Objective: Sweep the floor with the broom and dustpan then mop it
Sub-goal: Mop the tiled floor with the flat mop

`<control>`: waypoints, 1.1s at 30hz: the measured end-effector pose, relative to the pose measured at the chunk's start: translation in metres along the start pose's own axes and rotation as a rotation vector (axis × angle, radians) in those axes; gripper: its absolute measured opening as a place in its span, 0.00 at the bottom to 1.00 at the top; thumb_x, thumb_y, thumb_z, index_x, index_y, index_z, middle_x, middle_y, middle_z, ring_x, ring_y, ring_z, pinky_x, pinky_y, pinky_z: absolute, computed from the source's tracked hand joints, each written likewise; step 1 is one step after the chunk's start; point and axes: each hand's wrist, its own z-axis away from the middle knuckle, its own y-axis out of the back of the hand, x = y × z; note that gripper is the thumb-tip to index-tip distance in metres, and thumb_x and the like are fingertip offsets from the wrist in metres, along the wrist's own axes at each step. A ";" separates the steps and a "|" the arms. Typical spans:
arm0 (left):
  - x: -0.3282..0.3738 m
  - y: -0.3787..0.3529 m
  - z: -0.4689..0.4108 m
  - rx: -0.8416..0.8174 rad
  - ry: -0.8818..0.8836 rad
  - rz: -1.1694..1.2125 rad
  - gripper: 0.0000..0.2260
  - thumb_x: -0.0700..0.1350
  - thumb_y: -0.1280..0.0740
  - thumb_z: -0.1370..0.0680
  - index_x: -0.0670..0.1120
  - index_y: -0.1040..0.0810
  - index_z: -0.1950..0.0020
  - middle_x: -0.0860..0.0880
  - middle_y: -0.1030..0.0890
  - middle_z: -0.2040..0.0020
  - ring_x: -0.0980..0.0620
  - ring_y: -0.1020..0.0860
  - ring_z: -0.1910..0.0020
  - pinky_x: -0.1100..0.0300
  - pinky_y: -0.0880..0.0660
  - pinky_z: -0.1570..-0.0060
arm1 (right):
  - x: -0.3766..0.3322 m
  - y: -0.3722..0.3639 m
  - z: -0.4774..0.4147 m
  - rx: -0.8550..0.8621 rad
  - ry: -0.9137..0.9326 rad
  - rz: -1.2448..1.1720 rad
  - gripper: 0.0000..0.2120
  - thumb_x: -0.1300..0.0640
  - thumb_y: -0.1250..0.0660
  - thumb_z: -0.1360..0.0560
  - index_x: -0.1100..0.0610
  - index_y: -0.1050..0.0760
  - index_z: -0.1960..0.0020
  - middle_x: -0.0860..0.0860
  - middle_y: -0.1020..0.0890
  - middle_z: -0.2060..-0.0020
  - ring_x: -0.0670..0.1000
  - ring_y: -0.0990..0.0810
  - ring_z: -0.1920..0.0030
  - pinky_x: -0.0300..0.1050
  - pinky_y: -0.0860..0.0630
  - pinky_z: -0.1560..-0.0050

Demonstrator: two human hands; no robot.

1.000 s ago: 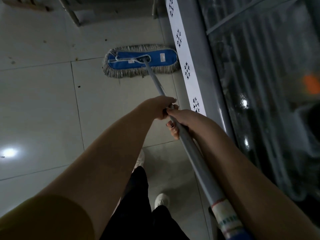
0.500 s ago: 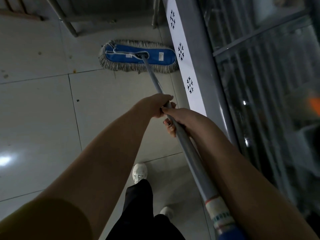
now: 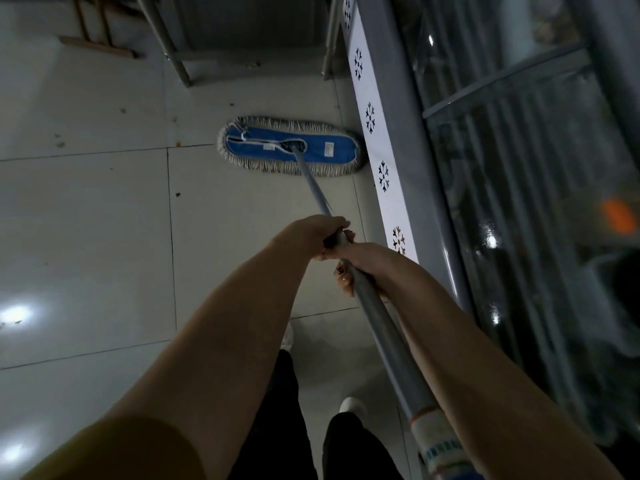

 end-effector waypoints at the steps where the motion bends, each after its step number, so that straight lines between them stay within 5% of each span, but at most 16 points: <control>1: -0.013 -0.004 0.001 -0.002 0.009 -0.003 0.12 0.46 0.37 0.22 0.45 0.29 0.65 0.51 0.24 0.82 0.58 0.27 0.85 0.71 0.34 0.85 | 0.012 0.002 0.006 -0.005 -0.001 0.001 0.06 0.60 0.30 0.27 0.61 0.26 0.58 0.49 0.29 0.83 0.45 0.31 0.85 0.31 0.32 0.81; 7: -0.106 -0.042 0.006 0.052 -0.067 0.141 0.11 0.44 0.37 0.22 0.43 0.30 0.63 0.50 0.25 0.82 0.58 0.27 0.85 0.65 0.27 0.75 | 0.099 0.029 0.034 -0.059 0.053 0.096 0.06 0.63 0.35 0.25 0.61 0.25 0.61 0.50 0.30 0.81 0.45 0.32 0.85 0.31 0.32 0.80; 17: -0.244 -0.082 0.046 0.137 -0.179 0.293 0.13 0.43 0.40 0.20 0.43 0.31 0.64 0.52 0.27 0.84 0.58 0.29 0.87 0.71 0.34 0.85 | 0.222 0.050 0.068 -0.091 0.051 0.284 0.11 0.62 0.36 0.24 0.60 0.31 0.65 0.50 0.31 0.77 0.44 0.32 0.86 0.31 0.33 0.83; 33: -0.280 -0.048 0.071 0.032 -0.233 0.589 0.13 0.41 0.43 0.20 0.43 0.34 0.65 0.51 0.28 0.82 0.56 0.28 0.85 0.69 0.31 0.83 | 0.227 0.006 0.084 -0.062 -0.054 0.502 0.16 0.60 0.37 0.23 0.59 0.35 0.68 0.49 0.32 0.86 0.45 0.33 0.88 0.29 0.35 0.84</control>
